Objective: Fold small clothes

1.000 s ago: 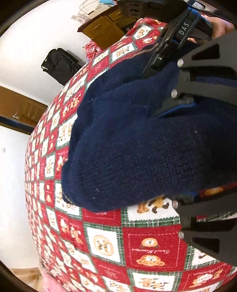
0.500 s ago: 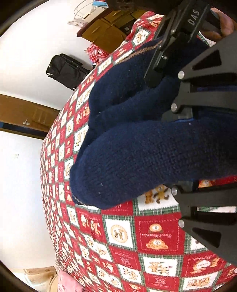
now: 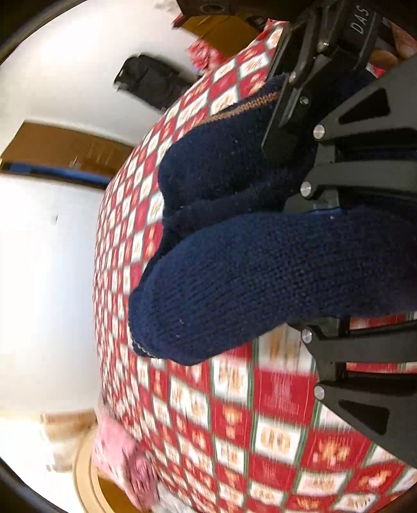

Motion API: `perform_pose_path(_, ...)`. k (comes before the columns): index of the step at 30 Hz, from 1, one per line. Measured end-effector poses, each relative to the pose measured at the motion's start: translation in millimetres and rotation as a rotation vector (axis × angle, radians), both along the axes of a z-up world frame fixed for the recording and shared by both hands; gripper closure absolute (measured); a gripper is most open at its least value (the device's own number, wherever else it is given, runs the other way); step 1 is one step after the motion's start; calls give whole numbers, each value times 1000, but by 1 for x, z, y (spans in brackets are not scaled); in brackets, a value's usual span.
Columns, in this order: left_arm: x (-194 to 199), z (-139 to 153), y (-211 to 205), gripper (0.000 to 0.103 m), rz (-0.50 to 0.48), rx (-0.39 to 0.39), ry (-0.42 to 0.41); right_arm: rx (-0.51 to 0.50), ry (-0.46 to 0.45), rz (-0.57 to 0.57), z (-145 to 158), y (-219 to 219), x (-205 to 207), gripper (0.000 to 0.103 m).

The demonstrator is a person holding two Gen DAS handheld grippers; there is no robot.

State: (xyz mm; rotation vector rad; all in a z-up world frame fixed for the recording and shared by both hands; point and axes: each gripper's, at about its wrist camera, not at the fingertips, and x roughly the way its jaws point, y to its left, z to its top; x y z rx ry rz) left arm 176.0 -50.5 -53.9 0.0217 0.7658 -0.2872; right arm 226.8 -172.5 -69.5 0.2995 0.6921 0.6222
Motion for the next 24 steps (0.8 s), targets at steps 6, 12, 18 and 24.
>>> perform_pose_path(6, 28, 0, 63, 62, 148, 64, -37, 27, -32, 64, -16, 69, 42, 68)
perform_pose_path(12, 69, -50, 106, 61, 219, 105, 54, -62, 60, -27, -75, 88, 92, 68)
perform_pose_path(18, 75, -74, 132, 36, 274, 16, 126, -84, 88, -27, -85, 84, 105, 67)
perform_pose_path(24, 55, -64, 155, 19, 295, -16, 131, -21, 150, -52, -75, 56, 93, 60)
